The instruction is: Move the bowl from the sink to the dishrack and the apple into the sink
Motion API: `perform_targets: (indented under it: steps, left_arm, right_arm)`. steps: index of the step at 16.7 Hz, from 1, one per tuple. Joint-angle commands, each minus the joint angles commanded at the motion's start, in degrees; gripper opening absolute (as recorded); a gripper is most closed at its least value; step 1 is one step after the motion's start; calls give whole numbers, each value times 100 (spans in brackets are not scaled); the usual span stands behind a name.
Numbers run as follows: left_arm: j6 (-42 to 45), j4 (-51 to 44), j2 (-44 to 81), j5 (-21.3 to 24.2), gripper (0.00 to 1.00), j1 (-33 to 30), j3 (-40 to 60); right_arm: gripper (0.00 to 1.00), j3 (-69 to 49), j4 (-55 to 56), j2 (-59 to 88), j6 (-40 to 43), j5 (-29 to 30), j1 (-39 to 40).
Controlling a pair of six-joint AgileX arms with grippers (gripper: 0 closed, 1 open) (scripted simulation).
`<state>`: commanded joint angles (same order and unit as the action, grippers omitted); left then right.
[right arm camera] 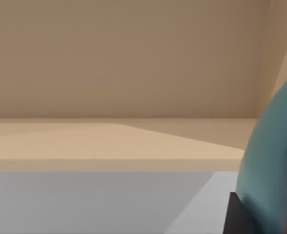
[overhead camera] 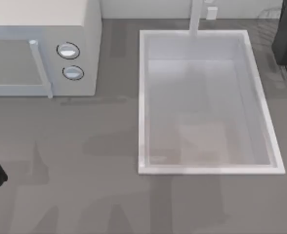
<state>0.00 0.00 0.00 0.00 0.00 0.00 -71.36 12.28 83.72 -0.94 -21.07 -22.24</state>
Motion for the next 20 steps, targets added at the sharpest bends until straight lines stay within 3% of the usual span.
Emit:
perform_targets:
  steps: [9, 16, 20]
  left_arm:
    - [0, 0, 0, 0, 100, 0, 0]
    - [0, 0, 0, 0, 100, 0, 0]
    - [0, 0, 0, 0, 100, 0, 0]
  right_arm:
    - [0, 1349, 3178, 1733, 1, 462, 406]
    - [0, 1529, 3488, 1924, 1, 519, 467]
    - [30, 1529, 3488, 1924, 1, 519, 467]
